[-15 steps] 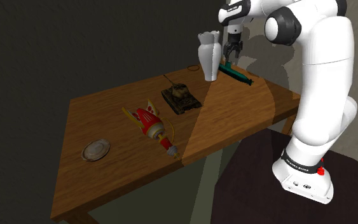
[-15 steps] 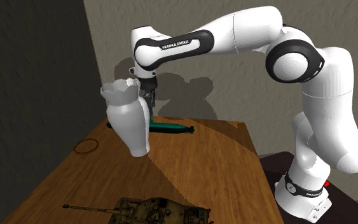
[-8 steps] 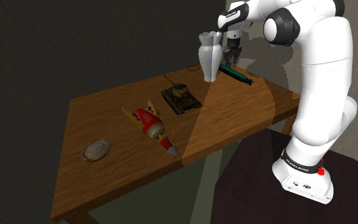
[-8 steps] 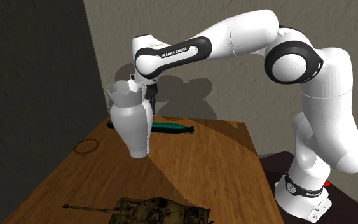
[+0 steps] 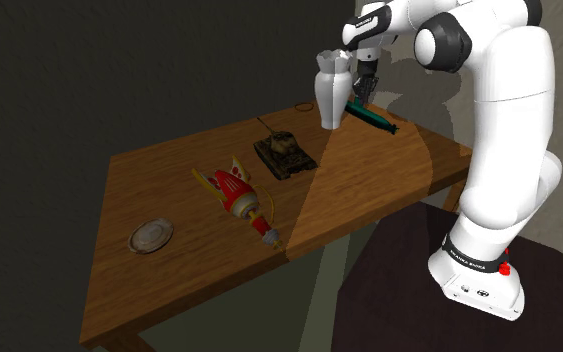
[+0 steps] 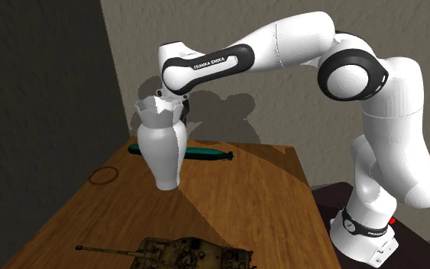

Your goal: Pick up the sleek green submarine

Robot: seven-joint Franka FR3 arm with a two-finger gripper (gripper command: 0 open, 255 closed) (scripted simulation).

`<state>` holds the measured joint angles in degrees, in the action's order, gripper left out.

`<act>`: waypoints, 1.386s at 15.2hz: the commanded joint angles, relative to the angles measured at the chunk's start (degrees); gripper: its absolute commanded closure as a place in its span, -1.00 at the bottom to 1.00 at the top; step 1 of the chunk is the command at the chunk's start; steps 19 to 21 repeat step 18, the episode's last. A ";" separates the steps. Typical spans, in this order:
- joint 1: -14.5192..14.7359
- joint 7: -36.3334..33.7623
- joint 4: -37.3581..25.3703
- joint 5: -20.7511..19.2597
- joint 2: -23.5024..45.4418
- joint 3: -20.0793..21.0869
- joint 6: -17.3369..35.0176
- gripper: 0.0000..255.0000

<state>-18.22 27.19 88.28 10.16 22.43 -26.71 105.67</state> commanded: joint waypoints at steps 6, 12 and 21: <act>-0.20 -0.23 -3.18 -0.29 -0.43 -0.18 -3.54 1.00; -0.60 -0.46 -7.64 -0.46 -0.57 -0.34 -8.09 1.00; -1.02 -0.56 -11.22 -0.41 -0.33 -0.42 -11.41 1.00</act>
